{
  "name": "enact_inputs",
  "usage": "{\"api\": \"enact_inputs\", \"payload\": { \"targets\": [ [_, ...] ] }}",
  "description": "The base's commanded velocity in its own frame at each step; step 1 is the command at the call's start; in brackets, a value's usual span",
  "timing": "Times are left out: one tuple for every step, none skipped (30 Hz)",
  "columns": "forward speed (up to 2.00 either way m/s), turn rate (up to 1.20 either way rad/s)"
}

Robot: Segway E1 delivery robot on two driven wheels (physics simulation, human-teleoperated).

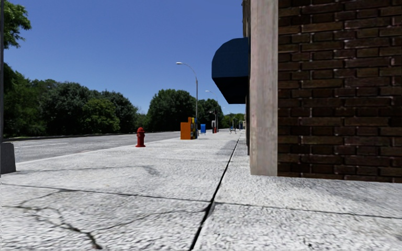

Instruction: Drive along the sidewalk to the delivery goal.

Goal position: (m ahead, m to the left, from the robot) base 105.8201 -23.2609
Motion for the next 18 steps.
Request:
{"api": "enact_inputs", "payload": {
  "targets": [
    [1.35,0.11],
    [1.35,0.0],
    [1.37,0.0],
    [1.37,0.0],
    [2.0,0.0],
    [2.0,0.0],
    [2.0,0.0],
    [2.0,0.0],
    [2.0,0.0],
    [2.0,0.0],
    [2.0,0.0],
    [2.0,0.0],
    [2.0,0.0],
    [2.0,0.0],
    [2.0,0.0],
    [2.0,0.0],
    [2.0,0.0],
    [2.0,0.0]
  ]
}}
